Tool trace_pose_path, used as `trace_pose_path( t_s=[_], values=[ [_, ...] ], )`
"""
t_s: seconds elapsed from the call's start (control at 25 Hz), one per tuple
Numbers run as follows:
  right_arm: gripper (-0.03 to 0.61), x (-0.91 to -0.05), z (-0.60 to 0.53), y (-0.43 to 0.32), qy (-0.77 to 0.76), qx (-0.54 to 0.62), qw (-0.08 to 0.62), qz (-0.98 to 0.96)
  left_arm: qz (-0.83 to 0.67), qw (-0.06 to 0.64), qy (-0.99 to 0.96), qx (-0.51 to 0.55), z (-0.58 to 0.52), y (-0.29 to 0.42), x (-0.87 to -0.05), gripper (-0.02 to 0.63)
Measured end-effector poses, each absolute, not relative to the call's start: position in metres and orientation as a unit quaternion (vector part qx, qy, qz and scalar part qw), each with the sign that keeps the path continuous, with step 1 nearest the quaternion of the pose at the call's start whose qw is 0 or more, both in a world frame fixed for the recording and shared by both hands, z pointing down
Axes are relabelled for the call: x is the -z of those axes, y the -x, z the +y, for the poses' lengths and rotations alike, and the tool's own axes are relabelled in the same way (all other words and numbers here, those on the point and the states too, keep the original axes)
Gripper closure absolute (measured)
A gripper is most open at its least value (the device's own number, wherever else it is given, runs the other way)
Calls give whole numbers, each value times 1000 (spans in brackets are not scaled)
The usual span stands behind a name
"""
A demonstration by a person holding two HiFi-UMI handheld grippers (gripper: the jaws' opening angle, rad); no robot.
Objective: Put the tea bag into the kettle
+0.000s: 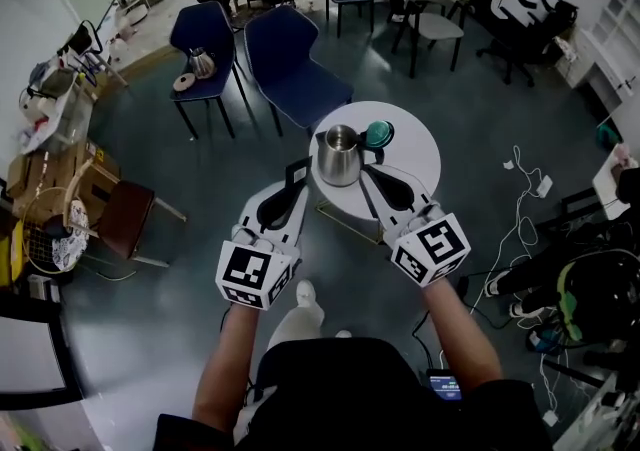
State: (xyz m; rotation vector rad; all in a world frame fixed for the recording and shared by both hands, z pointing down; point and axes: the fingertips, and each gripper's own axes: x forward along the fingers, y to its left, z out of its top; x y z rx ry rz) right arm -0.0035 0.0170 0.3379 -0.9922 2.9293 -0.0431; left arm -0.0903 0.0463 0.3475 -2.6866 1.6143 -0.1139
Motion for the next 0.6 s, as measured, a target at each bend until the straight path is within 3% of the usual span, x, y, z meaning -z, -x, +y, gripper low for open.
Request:
trace_pose_path(
  t_s=[0.6],
  values=[
    [560,-335,-74,26,355,17,18,934,481,4,876,34,-49,113,-343,577]
  ],
)
